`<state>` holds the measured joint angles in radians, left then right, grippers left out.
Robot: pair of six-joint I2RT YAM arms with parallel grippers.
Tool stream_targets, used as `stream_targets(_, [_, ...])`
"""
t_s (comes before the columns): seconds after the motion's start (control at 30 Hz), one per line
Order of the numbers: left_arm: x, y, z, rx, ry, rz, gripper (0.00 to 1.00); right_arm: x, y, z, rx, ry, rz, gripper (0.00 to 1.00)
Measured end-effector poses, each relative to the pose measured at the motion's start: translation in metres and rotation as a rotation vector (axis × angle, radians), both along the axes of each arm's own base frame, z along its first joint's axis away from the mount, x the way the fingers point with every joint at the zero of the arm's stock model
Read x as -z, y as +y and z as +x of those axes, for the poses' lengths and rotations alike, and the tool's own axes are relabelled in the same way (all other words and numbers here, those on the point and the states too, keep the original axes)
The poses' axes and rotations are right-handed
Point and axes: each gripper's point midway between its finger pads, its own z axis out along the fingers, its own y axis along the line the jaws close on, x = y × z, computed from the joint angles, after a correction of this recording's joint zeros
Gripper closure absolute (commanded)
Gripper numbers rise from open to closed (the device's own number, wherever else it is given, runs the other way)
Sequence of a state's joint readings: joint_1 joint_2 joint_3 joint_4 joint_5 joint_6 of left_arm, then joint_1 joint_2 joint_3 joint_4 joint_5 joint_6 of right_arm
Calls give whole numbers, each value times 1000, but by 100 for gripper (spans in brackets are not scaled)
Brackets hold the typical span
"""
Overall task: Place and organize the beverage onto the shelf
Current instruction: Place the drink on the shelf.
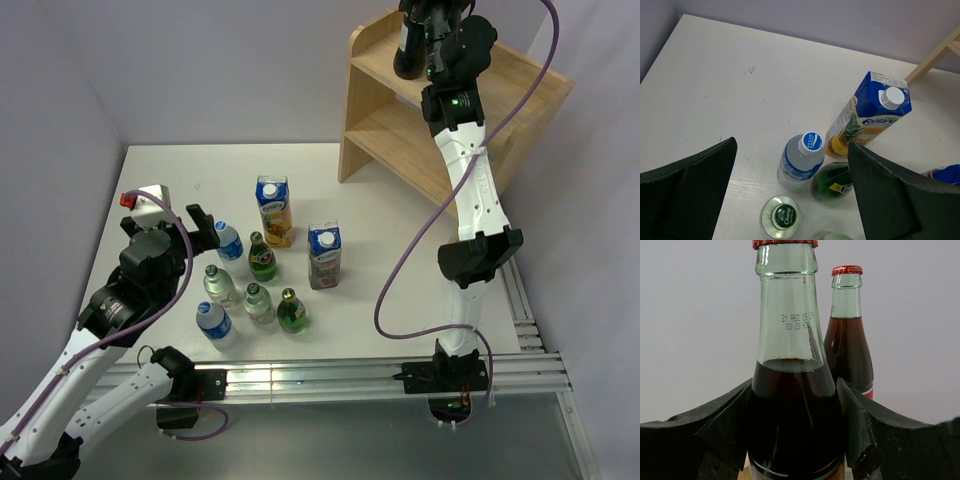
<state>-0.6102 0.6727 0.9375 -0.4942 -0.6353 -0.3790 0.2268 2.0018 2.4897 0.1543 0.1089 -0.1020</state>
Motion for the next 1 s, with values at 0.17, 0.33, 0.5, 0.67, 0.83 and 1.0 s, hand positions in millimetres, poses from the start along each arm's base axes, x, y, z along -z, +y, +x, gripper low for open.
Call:
stream_targets(0.17, [-1, -1, 0, 3, -7, -5, 1, -1, 1, 4, 2, -22, 4, 100])
stream_targets(0.33, [-1, -2, 1, 9, -10, -9, 1, -1, 4, 7, -1, -38, -5, 100])
stream_targets(0.5, [2, -4, 1, 16, -5, -7, 1, -1, 8, 11, -5, -56, -23, 100])
stream_targets(0.67, [3, -7, 0, 34, -4, -11, 1, -1, 11, 13, -4, -67, -27, 100])
stream_targets(0.83, [0, -7, -1, 40, -12, -19, 0, -1, 14, 14, -8, -75, -30, 100])
stream_targets(1.0, [0, -9, -1, 52, -12, -21, 1, 0, 15, 14, -8, -74, -33, 100])
